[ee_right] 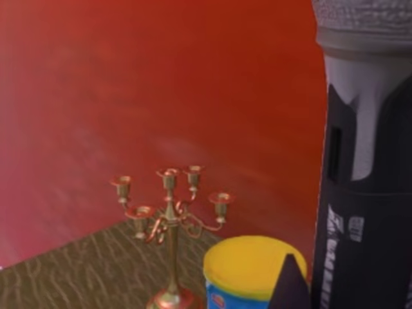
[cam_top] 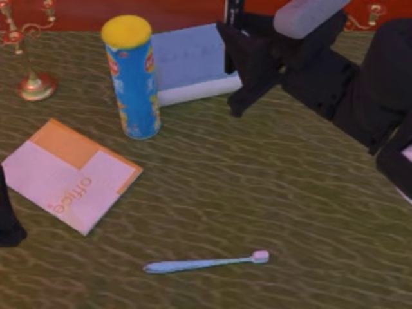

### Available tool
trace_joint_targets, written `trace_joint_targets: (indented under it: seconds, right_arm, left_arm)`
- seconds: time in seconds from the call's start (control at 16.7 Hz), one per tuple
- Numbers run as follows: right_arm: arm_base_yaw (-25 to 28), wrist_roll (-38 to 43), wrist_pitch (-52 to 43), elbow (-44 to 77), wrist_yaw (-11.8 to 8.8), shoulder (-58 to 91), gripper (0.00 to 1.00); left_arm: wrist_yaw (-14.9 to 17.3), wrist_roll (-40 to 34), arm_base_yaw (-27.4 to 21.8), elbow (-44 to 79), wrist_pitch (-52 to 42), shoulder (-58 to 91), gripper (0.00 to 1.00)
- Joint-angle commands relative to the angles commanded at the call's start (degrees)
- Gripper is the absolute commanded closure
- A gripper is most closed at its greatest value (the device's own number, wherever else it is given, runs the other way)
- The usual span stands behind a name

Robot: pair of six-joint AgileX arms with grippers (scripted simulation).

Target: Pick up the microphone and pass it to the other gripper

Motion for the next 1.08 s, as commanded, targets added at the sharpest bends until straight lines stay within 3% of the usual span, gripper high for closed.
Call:
trace_joint_targets:
  seconds: [0.6, 1.08]
  right_arm:
    - [0.0, 0.0, 0.0, 0.0, 0.0, 0.0, 1.00]
    - [0.0, 0.0, 0.0, 0.0, 0.0, 0.0, 1.00]
  left_arm:
    - [0.2, 0.1, -0.5, 0.7, 0.3, 0.8, 0.00]
    - [5.5, 1.6, -13.9, 17.9, 8.4, 26.3, 0.00]
